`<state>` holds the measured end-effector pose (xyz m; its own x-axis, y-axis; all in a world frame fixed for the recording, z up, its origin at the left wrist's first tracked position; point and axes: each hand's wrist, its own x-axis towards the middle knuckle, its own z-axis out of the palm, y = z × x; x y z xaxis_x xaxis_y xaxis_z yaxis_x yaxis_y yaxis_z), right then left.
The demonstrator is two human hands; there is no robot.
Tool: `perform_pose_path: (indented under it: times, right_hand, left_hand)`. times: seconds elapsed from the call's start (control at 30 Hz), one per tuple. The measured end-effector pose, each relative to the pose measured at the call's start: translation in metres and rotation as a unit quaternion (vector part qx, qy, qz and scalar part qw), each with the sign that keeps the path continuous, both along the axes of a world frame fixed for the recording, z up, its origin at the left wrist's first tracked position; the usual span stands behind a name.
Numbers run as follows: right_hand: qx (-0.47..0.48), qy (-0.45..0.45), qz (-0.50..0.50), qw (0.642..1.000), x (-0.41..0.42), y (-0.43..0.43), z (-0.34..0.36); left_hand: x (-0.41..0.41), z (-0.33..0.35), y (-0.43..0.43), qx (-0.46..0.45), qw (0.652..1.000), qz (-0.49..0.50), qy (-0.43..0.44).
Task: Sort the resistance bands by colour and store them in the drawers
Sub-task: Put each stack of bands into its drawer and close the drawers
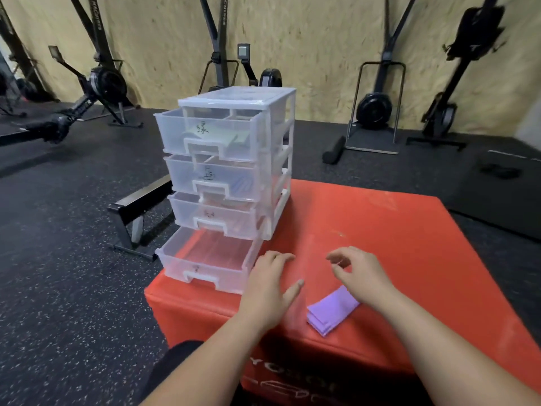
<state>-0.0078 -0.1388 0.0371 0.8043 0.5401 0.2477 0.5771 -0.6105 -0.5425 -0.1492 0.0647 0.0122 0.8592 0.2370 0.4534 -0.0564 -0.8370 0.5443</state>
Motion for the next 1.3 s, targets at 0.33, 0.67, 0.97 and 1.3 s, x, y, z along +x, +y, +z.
perform_pose_path:
  times: [0.33, 0.67, 0.97, 1.3]
  right_hand:
    - [-0.111, 0.066, -0.121, 0.984, 0.016, -0.069, -0.045]
    - [-0.139, 0.127, -0.146, 0.971, 0.008, -0.052, -0.073]
    - [0.074, 0.163, -0.053, 0.982, -0.012, -0.027, -0.034]
    - [0.297, 0.318, 0.055, 0.899, -0.064, 0.026, 0.015]
  left_hand:
    - [0.027, -0.035, -0.052, 0.006, 0.982, -0.09, 0.165]
    - [0.038, -0.047, -0.056, -0.013, 0.967, -0.123, 0.223]
    - [0.034, -0.034, -0.052, -0.135, 0.979, -0.064, 0.141]
    - [-0.009, 0.004, -0.015, -0.217, 0.976, -0.005, -0.028]
